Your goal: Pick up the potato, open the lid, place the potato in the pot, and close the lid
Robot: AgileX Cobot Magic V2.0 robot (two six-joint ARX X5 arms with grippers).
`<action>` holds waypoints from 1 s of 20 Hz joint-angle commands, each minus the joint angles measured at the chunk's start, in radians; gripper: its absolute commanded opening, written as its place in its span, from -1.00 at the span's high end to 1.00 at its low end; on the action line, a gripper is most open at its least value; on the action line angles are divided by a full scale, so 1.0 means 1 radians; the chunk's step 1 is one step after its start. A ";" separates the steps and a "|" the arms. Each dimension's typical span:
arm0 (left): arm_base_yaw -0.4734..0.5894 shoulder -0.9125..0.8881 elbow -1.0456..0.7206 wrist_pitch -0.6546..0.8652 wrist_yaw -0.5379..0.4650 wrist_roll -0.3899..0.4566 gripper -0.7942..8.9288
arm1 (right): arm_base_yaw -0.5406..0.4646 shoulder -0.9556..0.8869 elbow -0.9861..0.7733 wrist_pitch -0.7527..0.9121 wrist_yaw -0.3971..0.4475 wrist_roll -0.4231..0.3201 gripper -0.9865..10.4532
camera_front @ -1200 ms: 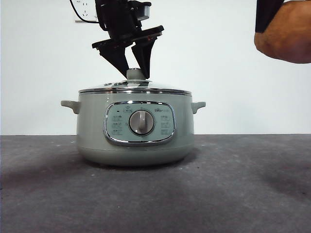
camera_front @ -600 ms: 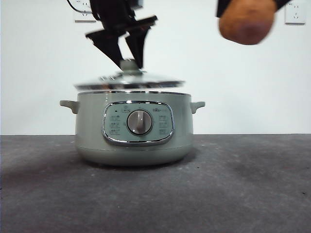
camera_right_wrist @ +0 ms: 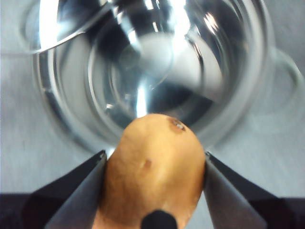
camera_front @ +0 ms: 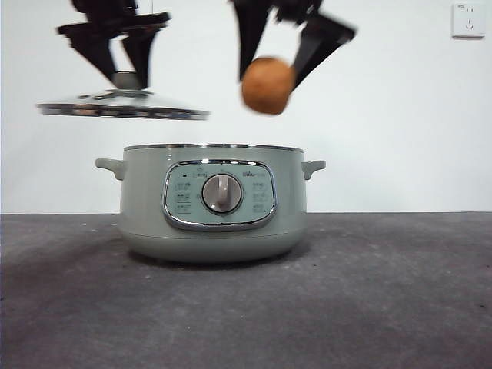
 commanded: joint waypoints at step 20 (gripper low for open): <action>0.233 -0.032 0.006 -0.007 0.181 0.025 0.85 | 0.001 0.429 0.221 0.188 -0.010 0.049 0.55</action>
